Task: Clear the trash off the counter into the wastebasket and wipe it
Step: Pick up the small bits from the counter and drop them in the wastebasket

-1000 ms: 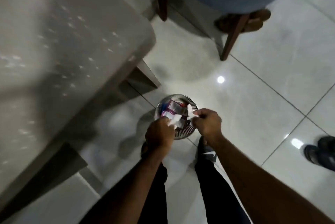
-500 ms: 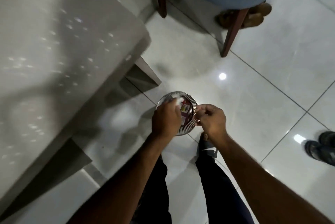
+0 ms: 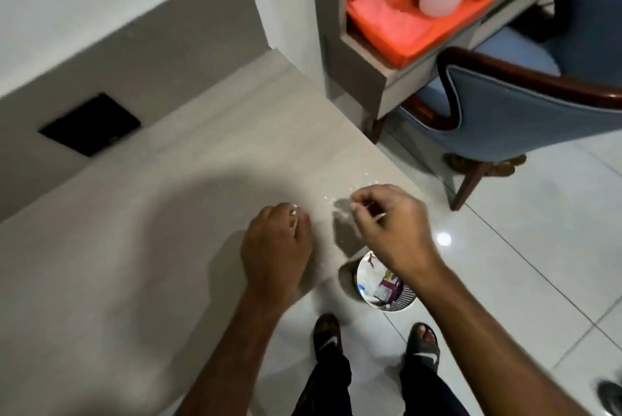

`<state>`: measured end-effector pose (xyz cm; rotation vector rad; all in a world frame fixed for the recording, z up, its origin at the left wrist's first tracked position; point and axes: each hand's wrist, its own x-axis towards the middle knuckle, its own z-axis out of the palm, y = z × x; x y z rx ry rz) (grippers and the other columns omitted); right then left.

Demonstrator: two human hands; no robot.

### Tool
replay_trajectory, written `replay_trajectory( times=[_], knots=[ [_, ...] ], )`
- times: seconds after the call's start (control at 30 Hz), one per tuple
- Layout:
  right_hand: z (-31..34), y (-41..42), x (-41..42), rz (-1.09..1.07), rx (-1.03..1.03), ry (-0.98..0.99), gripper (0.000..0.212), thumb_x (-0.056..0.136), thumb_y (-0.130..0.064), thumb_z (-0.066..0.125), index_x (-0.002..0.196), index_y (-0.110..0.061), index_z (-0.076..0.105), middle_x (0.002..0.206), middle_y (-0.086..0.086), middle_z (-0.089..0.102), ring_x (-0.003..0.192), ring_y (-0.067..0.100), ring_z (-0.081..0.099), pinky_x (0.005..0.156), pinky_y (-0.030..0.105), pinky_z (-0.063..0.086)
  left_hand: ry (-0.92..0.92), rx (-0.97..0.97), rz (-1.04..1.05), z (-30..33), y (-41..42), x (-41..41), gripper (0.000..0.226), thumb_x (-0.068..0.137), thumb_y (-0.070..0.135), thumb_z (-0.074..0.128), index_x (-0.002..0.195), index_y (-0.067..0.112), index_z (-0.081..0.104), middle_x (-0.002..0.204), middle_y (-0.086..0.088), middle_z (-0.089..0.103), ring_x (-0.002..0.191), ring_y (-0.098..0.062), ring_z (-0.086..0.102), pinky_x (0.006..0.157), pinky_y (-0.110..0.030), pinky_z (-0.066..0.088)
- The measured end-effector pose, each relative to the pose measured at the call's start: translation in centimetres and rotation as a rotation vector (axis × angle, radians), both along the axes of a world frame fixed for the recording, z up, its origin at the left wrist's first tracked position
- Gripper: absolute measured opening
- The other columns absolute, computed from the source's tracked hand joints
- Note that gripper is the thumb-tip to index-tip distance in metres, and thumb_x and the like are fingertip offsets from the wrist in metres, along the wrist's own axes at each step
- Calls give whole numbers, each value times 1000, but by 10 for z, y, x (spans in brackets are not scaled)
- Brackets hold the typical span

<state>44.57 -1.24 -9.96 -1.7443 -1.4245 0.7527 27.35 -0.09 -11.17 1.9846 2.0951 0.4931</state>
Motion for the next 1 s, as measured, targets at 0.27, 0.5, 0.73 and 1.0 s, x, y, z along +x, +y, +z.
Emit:
replay_trajectory(
  times=[0.27, 0.5, 0.73, 1.0],
  knots=[
    [-7, 84, -76, 558, -250, -429, 33, 82, -17, 73, 116, -20, 72, 110, 4, 72, 92, 21, 68, 77, 29, 55, 8, -235, -31, -13, 26, -33, 32, 81, 39, 68, 102, 15, 71, 102, -10, 69, 96, -31, 66, 77, -41, 57],
    [-19, 94, -87, 600, -282, -522, 6, 85, -14, 67, 86, -15, 73, 80, 5, 68, 70, 19, 63, 65, 30, 55, -10, -177, -48, -22, 29, -37, 20, 81, 33, 70, 92, 16, 73, 93, -5, 70, 85, -25, 66, 72, -39, 58],
    [-22, 96, -82, 505, -399, -433, 13, 78, -15, 75, 90, -17, 71, 84, 3, 69, 77, 19, 66, 75, 36, 60, -45, -184, -74, -30, 45, -36, 21, 80, 27, 70, 98, 18, 72, 98, -7, 69, 89, -29, 68, 76, -41, 60],
    [-19, 38, -10, 37, -230, -150, 17, 71, -21, 77, 83, -22, 65, 80, -3, 69, 72, 17, 63, 63, 27, 48, -57, -39, -99, -7, 36, -7, 18, 71, 26, 66, 83, 14, 73, 86, -9, 71, 78, -36, 66, 63, -37, 54]
  ],
)
